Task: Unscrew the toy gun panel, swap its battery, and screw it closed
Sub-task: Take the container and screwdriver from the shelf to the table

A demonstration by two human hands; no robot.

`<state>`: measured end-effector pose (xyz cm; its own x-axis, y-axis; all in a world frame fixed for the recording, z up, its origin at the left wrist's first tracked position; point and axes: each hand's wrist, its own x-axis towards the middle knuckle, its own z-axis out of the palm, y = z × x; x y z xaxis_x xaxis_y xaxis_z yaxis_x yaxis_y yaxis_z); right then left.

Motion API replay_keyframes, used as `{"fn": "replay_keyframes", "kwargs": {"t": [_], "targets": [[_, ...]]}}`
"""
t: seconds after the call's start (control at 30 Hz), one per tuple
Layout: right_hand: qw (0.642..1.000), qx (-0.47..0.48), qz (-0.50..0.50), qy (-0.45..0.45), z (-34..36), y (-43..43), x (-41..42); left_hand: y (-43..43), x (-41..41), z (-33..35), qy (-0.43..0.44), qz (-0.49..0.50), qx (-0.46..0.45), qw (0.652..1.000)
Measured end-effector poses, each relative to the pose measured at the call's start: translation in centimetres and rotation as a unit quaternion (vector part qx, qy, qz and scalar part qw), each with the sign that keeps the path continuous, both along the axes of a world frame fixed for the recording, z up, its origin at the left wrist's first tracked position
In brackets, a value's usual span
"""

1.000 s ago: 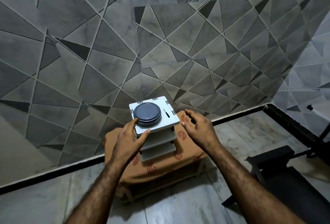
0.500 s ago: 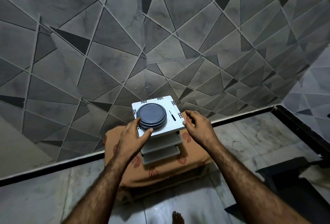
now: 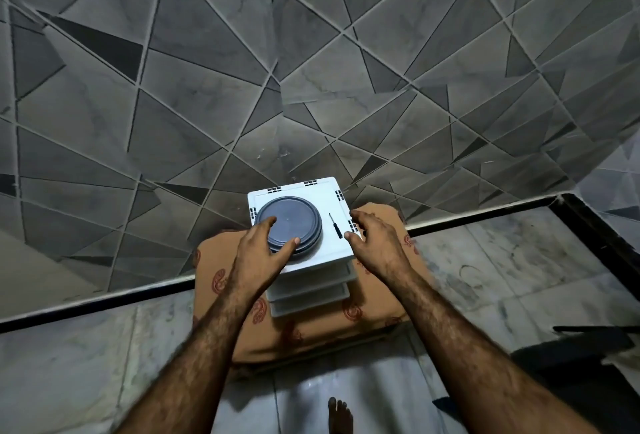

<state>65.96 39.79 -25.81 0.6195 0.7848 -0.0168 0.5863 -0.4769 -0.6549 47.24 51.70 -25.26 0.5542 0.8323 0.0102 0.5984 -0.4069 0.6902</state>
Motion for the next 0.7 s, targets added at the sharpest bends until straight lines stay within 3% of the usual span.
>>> {"fn": "replay_keyframes", "kwargs": {"t": [0.7], "targets": [[0.991, -0.119, -0.016, 0.053, -7.3, 8.6, 6.2, 5.9, 4.8, -6.5, 0.002, 0.094, -0.093, 0.991]]}}
